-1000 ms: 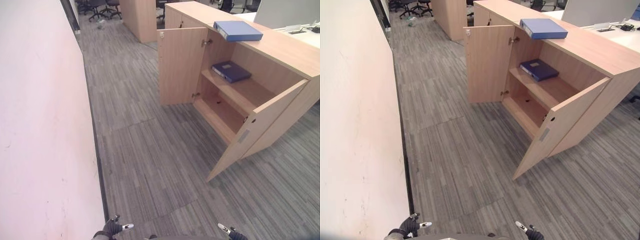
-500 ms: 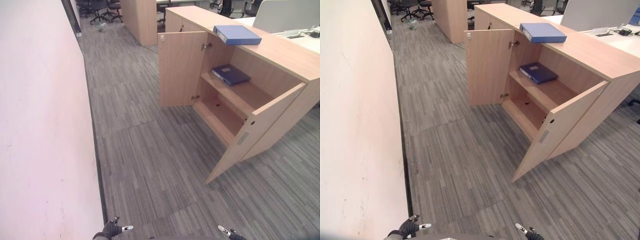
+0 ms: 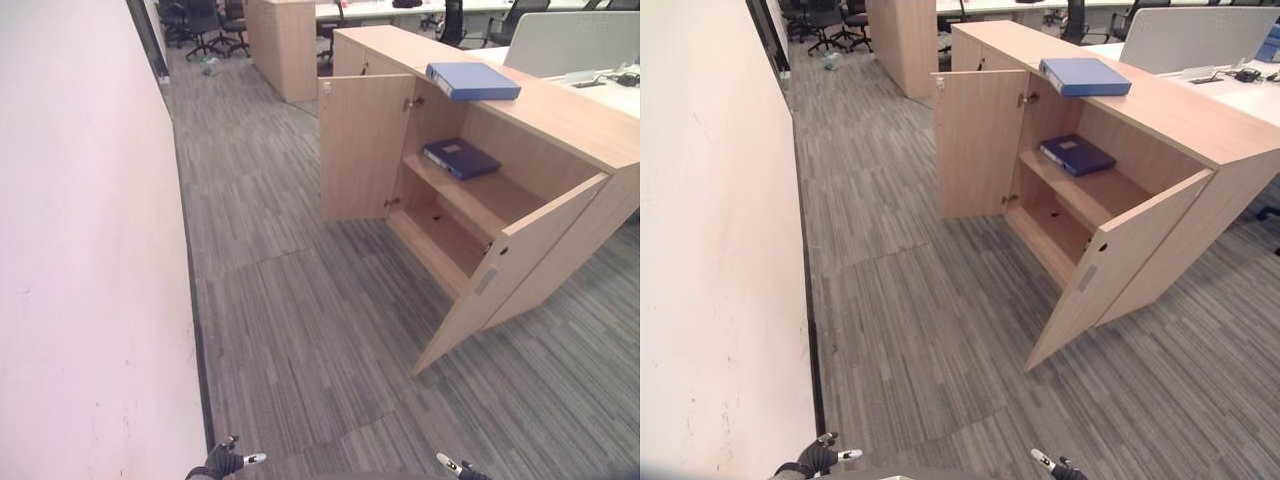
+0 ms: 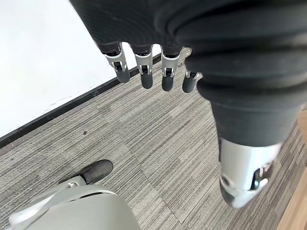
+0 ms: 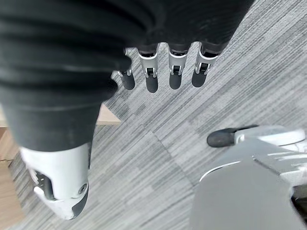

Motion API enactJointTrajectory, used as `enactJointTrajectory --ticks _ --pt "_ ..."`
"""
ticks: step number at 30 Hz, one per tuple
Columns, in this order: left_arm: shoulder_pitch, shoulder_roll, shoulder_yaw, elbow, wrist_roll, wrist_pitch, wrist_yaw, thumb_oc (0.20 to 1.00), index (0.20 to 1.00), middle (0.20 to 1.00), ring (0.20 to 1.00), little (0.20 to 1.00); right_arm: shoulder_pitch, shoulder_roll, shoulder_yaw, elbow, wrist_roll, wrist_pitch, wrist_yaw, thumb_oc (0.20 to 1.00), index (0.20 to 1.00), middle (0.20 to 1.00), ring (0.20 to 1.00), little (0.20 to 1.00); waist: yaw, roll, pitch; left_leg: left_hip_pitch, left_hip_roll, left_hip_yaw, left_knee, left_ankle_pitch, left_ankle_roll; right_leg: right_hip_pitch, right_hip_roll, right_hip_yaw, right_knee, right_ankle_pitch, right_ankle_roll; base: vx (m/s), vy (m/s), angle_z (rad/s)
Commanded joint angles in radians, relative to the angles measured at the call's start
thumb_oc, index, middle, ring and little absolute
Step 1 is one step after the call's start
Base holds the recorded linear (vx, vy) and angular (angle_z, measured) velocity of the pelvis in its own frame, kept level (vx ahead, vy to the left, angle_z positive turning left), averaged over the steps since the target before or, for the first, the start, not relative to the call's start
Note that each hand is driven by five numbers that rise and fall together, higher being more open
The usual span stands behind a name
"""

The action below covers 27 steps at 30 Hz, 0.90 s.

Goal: Put the empty folder in the office cabinet

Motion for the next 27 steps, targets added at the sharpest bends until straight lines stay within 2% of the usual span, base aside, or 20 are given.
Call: enactJointTrajectory --ticks 1,13,20,25,27 --pt "-0.051 0.003 0.002 0.009 -0.031 -0.030 0.007 1.000 1.000 1.000 1.000 1.000 -0.058 -0.024 -0.016 0.056 0.026 -0.017 -0.001 1.000 1.000 1.000 1.000 1.000 0.003 -0.002 0.041 0.035 0.137 0.011 0.012 -0.047 -0.120 -0.001 -0.104 0.012 0.005 -0.023 0.124 0.00 0.000 0.00" --pt "-0.054 -0.006 -0.006 0.022 -0.030 -0.030 0.000 1.000 1.000 1.000 1.000 1.000 -0.067 -0.043 -0.030 0.085 0.019 -0.008 0.002 1.000 1.000 1.000 1.000 1.000 -0.008 0.015 0.051 0.026 0.152 -0.005 0.012 -0.034 -0.132 -0.001 -0.087 0.012 0.005 -0.036 0.111 0.00 -0.034 0.02" --pt "-0.063 0.003 0.003 0.036 -0.038 -0.021 0.000 1.000 1.000 1.000 1.000 1.000 -0.068 -0.057 -0.029 0.096 0.003 -0.003 0.004 1.000 1.000 1.000 1.000 1.000 -0.015 0.024 0.060 0.030 0.181 -0.008 0.012 -0.018 -0.144 -0.012 -0.056 0.038 0.030 -0.057 0.086 0.02 -0.081 0.02" --pt "-0.065 0.007 0.012 0.030 -0.055 -0.022 -0.002 1.000 1.000 1.000 1.000 1.000 -0.070 -0.071 -0.044 0.097 0.011 -0.005 0.005 1.000 1.000 1.000 1.000 1.000 -0.018 0.028 0.084 -0.007 0.210 -0.013 0.086 -0.014 -0.160 -0.028 -0.037 0.048 0.076 -0.086 0.061 -0.01 -0.084 0.01" --pt "-0.074 0.009 0.015 0.023 -0.068 -0.021 -0.002 1.000 1.000 1.000 1.000 1.000 -0.069 -0.079 -0.062 0.095 0.020 -0.006 0.001 1.000 1.000 1.000 1.000 1.000 -0.019 0.024 0.106 -0.075 0.225 -0.024 0.179 0.003 -0.174 -0.031 -0.036 0.039 0.099 -0.099 0.047 -0.05 -0.094 0.11"
